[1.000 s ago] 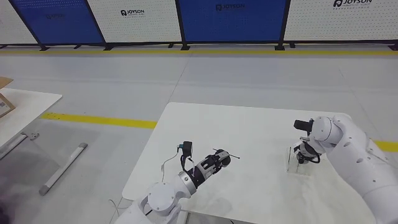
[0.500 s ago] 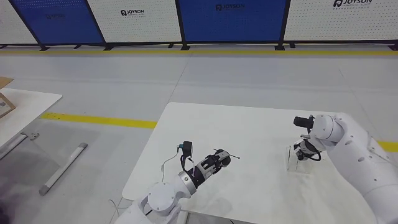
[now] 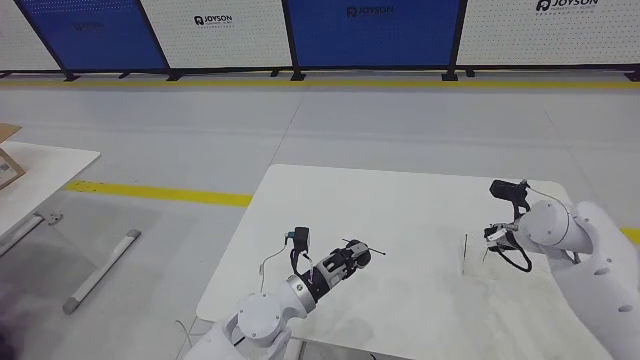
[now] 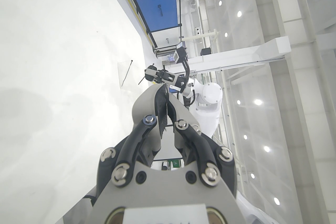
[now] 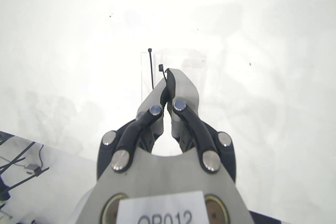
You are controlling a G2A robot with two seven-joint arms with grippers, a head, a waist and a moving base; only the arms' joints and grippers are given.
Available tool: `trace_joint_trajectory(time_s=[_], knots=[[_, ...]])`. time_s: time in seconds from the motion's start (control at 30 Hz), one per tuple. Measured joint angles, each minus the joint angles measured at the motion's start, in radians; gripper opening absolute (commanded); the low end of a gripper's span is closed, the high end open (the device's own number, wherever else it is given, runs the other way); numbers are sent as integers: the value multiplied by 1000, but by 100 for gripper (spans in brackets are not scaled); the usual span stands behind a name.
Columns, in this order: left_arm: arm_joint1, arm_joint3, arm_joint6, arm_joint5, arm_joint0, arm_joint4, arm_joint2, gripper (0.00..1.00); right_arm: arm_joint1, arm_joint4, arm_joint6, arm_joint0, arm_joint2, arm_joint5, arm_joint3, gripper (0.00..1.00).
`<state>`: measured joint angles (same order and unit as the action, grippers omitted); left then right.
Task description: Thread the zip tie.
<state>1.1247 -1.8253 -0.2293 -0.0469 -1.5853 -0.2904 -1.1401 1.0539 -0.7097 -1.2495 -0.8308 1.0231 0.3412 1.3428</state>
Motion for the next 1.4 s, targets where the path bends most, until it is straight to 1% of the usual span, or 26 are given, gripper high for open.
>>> trace_joint_trajectory(time_s=[0.07,0.1,0.53,0.6,0.63,0.73,0.77,0.83,0.87,0.93,0.97,1.07,1.33,1.4], knots=[[0,0,0,0,0,0,0,0,-14,6,6,-71,65,-1,77,0],[0,0,0,0,0,0,0,0,-16,11,7,-89,82,-1,91,0],[0,0,0,0,0,0,0,0,-15,13,8,-86,82,-1,89,0],[0,0,0,0,0,0,0,0,-15,26,47,-103,96,-3,109,0],[0,0,0,0,0,0,0,0,-16,33,82,-118,109,-3,128,0],[0,0,0,0,0,0,0,0,-23,57,202,-195,179,-1,230,0],[0,0,0,0,0,0,0,0,-26,70,245,-238,211,-1,287,0],[0,0,0,0,0,0,0,0,-30,80,307,-311,256,-1,381,0],[0,0,0,0,0,0,0,0,-32,80,345,-362,279,-1,442,0],[0,0,0,0,0,0,0,0,-33,80,374,-419,296,-1,503,0],[0,0,0,0,0,0,0,0,-33,80,375,-426,296,-1,509,0],[0,0,0,0,0,0,0,0,-33,79,373,-415,295,-1,500,0],[0,0,0,0,0,0,0,0,-33,79,373,-415,295,-1,500,0],[2,1,20,-1,5,14,2,0,-33,79,373,-415,295,-1,500,0]])
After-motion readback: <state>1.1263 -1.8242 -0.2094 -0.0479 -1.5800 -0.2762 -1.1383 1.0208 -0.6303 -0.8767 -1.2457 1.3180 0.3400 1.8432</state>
